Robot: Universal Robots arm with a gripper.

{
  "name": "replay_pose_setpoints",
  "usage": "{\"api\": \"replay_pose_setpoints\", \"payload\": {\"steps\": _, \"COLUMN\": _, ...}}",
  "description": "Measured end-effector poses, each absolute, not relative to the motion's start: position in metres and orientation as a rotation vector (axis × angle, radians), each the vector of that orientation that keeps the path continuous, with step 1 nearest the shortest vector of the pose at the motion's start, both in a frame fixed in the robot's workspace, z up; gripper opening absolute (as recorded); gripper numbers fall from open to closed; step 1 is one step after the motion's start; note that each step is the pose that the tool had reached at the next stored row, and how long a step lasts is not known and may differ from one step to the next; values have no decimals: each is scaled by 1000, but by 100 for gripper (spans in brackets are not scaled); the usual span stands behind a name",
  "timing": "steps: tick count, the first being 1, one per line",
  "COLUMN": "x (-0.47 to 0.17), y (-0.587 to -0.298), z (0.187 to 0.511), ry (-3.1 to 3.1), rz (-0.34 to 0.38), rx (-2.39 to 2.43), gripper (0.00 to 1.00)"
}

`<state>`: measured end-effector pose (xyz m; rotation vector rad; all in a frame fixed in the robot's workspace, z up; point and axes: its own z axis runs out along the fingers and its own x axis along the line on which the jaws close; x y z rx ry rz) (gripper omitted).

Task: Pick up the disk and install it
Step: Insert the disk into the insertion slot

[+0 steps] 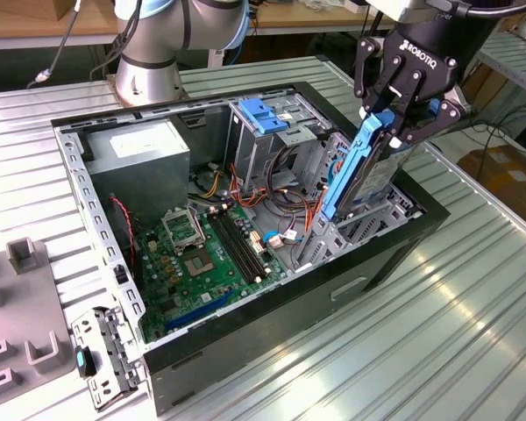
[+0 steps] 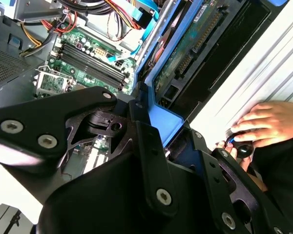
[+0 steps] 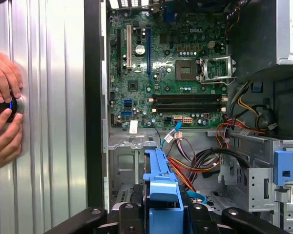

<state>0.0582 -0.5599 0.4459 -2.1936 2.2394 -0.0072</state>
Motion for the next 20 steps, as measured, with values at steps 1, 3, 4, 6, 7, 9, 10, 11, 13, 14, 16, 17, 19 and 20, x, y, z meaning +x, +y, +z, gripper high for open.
{"api": "replay_pose_setpoints", "payload": {"steps": 1, "x": 58, "y": -560, "z": 446, "ry": 2240, "rz": -7, "rx": -2194, "gripper": 37}}
{"api": "replay_pose_setpoints", "payload": {"steps": 3, "x": 58, "y": -562, "z": 445, "ry": 2240, "rz": -7, "rx": -2194, "gripper": 37}}
{"api": "replay_pose_setpoints", "payload": {"steps": 4, "x": 58, "y": -562, "z": 445, "ry": 2240, "rz": -7, "rx": -2194, "gripper": 37}}
{"api": "replay_pose_setpoints", "payload": {"steps": 6, "x": 58, "y": -562, "z": 445, "ry": 2239, "rz": -7, "rx": -2194, "gripper": 37}}
{"api": "replay_pose_setpoints", "payload": {"steps": 7, "x": 58, "y": -562, "z": 445, "ry": 2240, "rz": -7, "rx": -2194, "gripper": 37}}
{"api": "replay_pose_setpoints", "payload": {"steps": 9, "x": 58, "y": -562, "z": 445, "ry": 2240, "rz": -7, "rx": -2194, "gripper": 37}}
{"api": "replay_pose_setpoints", "payload": {"steps": 10, "x": 58, "y": -562, "z": 444, "ry": 2240, "rz": -7, "rx": -2194, "gripper": 37}}
{"api": "replay_pose_setpoints", "payload": {"steps": 11, "x": 58, "y": -562, "z": 444, "ry": 2240, "rz": -7, "rx": -2194, "gripper": 37}}
{"api": "replay_pose_setpoints", "payload": {"steps": 13, "x": 58, "y": -562, "z": 443, "ry": 2239, "rz": -7, "rx": -2194, "gripper": 37}}
{"api": "replay_pose_setpoints", "payload": {"steps": 14, "x": 58, "y": -562, "z": 443, "ry": 2240, "rz": -7, "rx": -2194, "gripper": 37}}
{"api": "replay_pose_setpoints", "payload": {"steps": 16, "x": 58, "y": -562, "z": 441, "ry": 2240, "rz": -7, "rx": -2194, "gripper": 37}}
{"api": "replay_pose_setpoints", "payload": {"steps": 17, "x": 58, "y": -562, "z": 441, "ry": 2240, "rz": -7, "rx": -2194, "gripper": 37}}
{"api": "replay_pose_setpoints", "payload": {"steps": 19, "x": 58, "y": -562, "z": 440, "ry": 2239, "rz": -7, "rx": -2194, "gripper": 37}}
{"api": "replay_pose_setpoints", "payload": {"steps": 20, "x": 58, "y": -562, "z": 440, "ry": 2240, "rz": -7, "rx": -2194, "gripper": 37}}
